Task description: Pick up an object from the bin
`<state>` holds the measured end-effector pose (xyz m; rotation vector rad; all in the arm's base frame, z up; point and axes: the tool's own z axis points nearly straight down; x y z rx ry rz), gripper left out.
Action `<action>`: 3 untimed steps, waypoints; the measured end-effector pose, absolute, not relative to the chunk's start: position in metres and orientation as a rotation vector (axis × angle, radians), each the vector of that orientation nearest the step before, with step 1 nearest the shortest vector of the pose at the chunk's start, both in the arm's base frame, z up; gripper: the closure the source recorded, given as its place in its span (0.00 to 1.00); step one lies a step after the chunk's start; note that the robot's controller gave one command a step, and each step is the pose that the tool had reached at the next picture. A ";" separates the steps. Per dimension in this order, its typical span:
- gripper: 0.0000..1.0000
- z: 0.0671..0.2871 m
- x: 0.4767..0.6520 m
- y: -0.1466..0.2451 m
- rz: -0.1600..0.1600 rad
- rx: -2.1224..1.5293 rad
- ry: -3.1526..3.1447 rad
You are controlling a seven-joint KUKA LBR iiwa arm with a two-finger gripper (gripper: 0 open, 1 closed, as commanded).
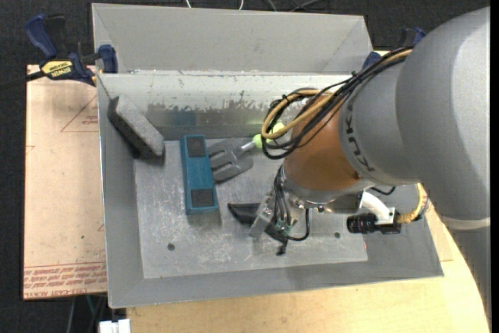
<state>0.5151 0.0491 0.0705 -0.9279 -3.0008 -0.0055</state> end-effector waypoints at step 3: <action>1.00 0.211 0.514 0.051 0.000 -0.912 -2.998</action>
Offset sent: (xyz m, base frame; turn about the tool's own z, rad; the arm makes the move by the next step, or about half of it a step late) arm -0.0098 -0.0035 0.2126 -0.0241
